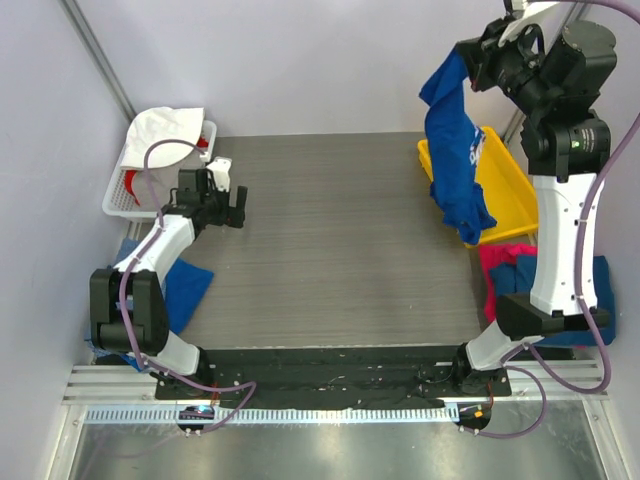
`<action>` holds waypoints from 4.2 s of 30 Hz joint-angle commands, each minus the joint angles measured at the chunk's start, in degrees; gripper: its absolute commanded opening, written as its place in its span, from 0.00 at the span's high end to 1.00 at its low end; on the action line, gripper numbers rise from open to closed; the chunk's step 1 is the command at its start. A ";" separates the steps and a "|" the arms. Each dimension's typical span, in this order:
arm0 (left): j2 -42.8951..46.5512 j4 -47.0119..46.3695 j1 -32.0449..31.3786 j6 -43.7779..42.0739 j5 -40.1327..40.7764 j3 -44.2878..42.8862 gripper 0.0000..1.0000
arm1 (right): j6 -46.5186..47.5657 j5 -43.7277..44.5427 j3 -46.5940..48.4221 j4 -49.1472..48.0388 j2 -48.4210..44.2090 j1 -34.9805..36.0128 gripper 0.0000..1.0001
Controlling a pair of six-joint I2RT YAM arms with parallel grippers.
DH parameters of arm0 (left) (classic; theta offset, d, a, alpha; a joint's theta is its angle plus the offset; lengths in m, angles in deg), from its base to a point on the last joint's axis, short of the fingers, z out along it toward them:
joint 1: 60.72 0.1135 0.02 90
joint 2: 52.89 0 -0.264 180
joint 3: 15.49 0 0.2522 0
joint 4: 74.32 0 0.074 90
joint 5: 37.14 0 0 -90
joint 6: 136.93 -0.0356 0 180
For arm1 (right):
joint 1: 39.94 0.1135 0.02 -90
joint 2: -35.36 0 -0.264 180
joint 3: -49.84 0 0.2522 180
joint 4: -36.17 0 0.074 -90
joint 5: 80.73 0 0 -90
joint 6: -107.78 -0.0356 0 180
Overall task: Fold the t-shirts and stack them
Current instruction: Move the tshirt to the center of the board
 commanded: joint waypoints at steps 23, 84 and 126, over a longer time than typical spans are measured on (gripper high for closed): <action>3.17 0.00 -4.23 -2.93 1.21 -0.48 0.00 | -22.10 -35.73 -22.62 -3.77 -3.37 14.29 0.99; 4.32 3.34 8.52 12.01 14.08 -6.81 0.00 | 0.86 -1.46 -9.52 -0.59 32.16 42.95 0.27; -23.89 24.26 -7.13 -7.85 -9.87 -20.09 0.15 | 4.11 28.01 -54.53 -7.44 -1.43 23.88 0.28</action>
